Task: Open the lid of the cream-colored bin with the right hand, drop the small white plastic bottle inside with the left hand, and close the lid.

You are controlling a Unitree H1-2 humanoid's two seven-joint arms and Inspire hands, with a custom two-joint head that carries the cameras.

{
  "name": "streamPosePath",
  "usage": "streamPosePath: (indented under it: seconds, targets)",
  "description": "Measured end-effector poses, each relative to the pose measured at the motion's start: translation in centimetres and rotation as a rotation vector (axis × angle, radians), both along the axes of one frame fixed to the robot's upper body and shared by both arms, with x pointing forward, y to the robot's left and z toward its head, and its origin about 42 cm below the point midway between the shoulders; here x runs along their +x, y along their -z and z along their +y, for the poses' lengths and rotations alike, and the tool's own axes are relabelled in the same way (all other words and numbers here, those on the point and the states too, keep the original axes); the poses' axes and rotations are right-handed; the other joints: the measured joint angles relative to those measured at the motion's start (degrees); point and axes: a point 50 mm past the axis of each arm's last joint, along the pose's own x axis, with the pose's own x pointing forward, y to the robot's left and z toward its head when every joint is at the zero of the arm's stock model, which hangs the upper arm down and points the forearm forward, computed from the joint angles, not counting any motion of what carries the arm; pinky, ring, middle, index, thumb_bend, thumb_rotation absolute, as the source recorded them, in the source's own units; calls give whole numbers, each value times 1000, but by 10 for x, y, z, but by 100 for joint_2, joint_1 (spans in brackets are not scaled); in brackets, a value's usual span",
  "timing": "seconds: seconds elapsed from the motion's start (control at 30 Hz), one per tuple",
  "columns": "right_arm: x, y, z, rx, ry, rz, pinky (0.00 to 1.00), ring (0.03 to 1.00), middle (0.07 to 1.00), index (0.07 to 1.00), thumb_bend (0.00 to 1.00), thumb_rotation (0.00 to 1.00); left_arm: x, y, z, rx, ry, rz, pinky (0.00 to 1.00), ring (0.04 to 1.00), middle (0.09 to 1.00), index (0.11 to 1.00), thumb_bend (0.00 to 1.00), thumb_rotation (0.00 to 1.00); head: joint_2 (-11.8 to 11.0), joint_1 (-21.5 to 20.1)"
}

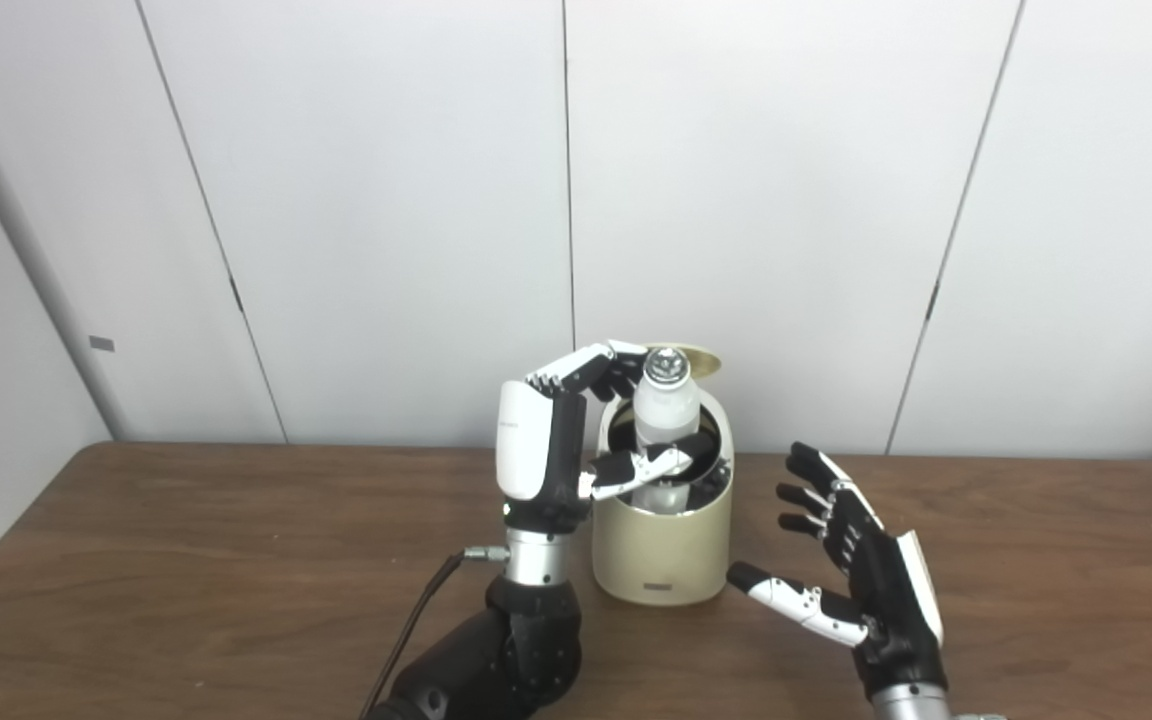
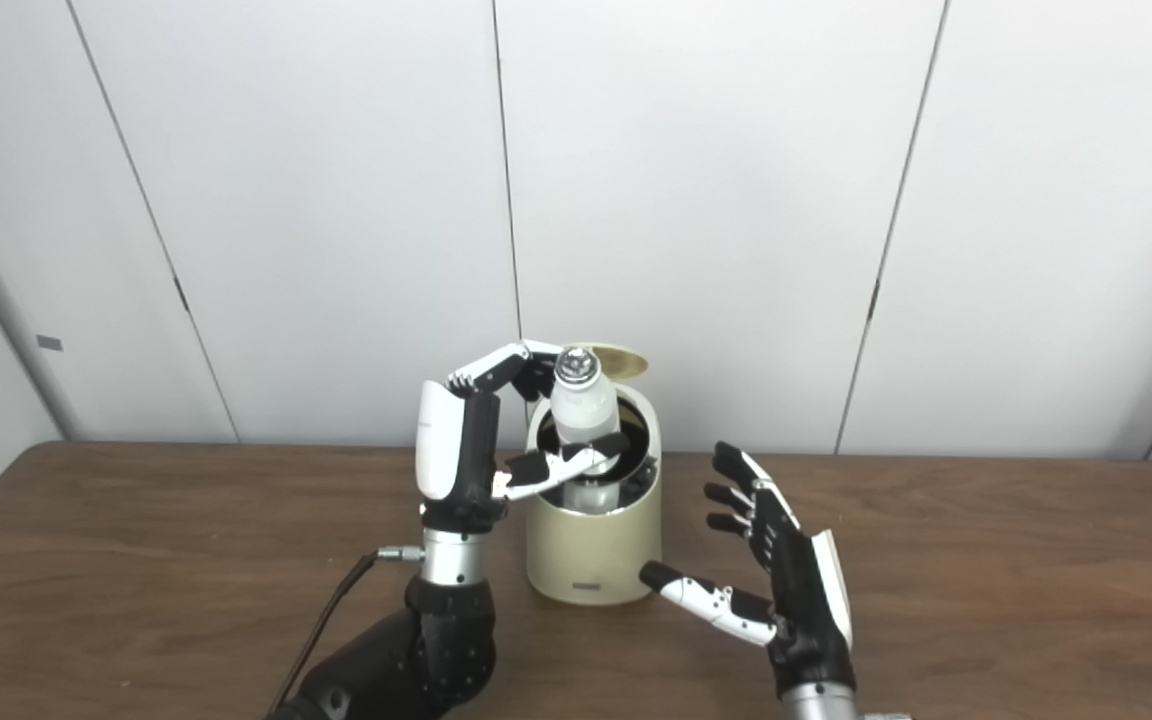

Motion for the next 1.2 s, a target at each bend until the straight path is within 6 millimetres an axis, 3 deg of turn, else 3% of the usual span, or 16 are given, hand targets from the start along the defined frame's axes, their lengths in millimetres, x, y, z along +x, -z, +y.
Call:
streamPosePath:
  seconds: [0.4, 0.6, 0.97, 1.1, 1.13, 1.2]
  targets:
    - [0, 0, 1, -18, -5, 15, 712, 797, 870, 839, 768, 305, 2, 22, 7, 35, -50, 41, 320, 391, 492, 536, 471, 0, 18, -9]
    - [-1, -2, 1, -22, -6, 12, 720, 805, 873, 845, 762, 314, 2, 35, 11, 59, -75, 69, 381, 431, 481, 492, 480, 0, 53, -17]
    - [-2, -5, 1, -18, -11, 2, 715, 785, 861, 839, 762, 295, 5, 38, 13, 70, -67, 83, 369, 439, 500, 526, 478, 0, 62, 9]
    - [-2, -5, 1, -16, -13, 2, 722, 795, 861, 840, 763, 294, 7, 37, 14, 82, -53, 97, 470, 436, 515, 529, 501, 0, 62, 9]
    - [-2, -5, 1, -16, -13, 2, 719, 792, 860, 840, 763, 298, 7, 37, 14, 82, -51, 99, 485, 503, 504, 519, 511, 0, 62, 26]
    - [-2, -5, 1, -16, -13, 2, 711, 787, 858, 837, 765, 298, 8, 36, 15, 84, -45, 106, 517, 574, 624, 503, 519, 46, 62, 35]
